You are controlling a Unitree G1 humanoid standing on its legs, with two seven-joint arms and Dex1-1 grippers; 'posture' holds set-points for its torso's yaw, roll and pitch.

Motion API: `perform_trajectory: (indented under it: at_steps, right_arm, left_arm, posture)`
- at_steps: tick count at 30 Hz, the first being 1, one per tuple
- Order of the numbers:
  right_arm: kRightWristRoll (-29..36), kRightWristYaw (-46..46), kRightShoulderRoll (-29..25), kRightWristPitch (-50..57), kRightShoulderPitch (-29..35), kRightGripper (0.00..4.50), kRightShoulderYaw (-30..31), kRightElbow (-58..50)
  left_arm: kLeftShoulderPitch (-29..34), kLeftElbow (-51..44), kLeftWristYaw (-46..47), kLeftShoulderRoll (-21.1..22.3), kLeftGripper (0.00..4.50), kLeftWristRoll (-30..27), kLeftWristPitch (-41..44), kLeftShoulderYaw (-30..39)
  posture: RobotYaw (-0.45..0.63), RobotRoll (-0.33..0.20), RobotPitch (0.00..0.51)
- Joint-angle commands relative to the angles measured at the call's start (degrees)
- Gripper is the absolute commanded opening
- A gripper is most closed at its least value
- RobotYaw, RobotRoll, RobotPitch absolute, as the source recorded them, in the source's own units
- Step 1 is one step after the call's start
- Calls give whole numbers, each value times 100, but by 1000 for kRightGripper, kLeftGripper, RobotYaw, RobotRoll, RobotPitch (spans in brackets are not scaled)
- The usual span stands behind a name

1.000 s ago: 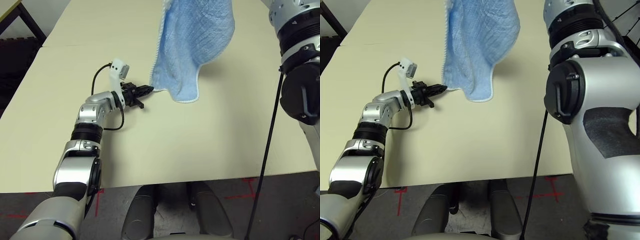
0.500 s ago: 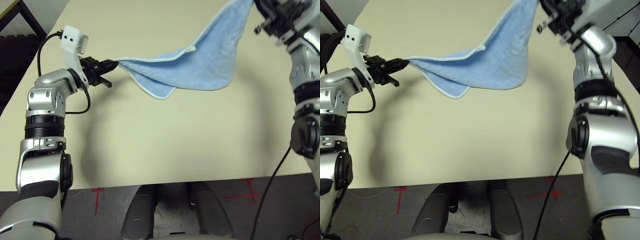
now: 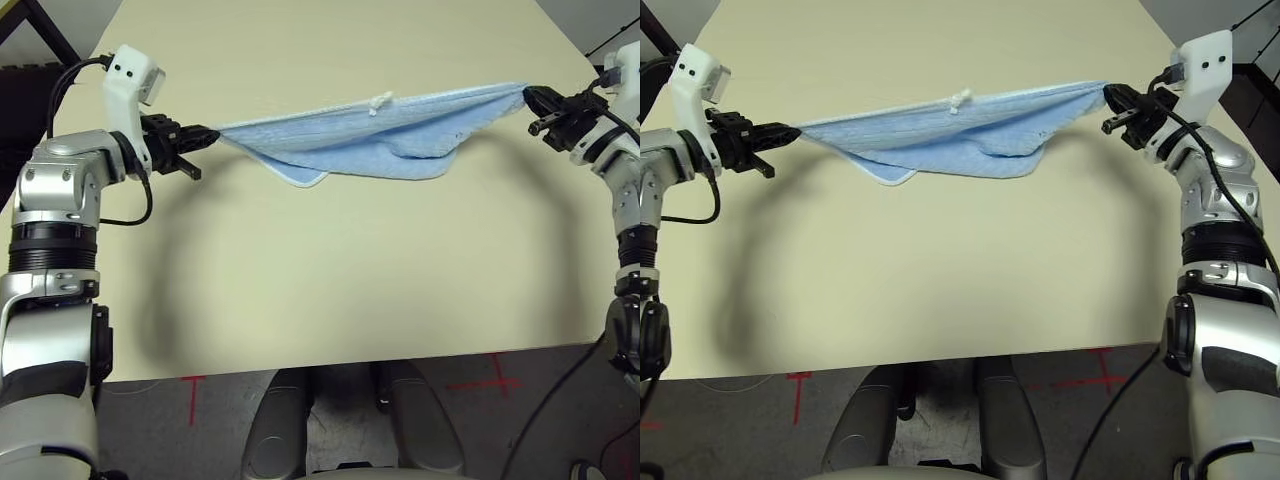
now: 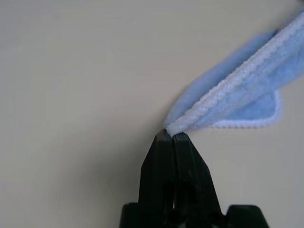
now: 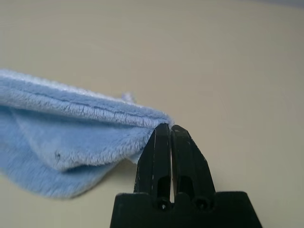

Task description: Fold the towel and set it aside.

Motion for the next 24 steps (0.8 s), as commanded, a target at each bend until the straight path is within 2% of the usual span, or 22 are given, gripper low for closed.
perform_trajectory:
  at_steps: [1,8,13,18,21,24]
  right_arm:
    - [-11,273,-255,412,-49,0,57,161]
    - [95,-152,7,-440,-526,0,-203,614]
    - [156,-188,95,-875,-818,0,-254,886]
    - [437,205,60,-872,-883,0,-403,948]
    - [583,759,-54,-313,-894,0,-356,930]
    - [434,1240,-213,194,-983,0,-99,1071]
  left_arm:
    - [-47,334,299,171,27,235,-172,105]
    - [-708,1207,1279,126,27,291,-1194,428]
    - [-1045,1406,1161,141,27,293,-1418,353]
    - [-931,1055,590,256,27,181,-933,272]
    - [-902,1036,252,372,27,174,-488,212]
    - [-1016,1292,-88,422,27,240,-156,66]
  posture:
    - [78,0,280]
    - [86,0,276]
    - [94,0,278]
    - [90,0,286]
    - [85,0,292]
    - [86,0,303]
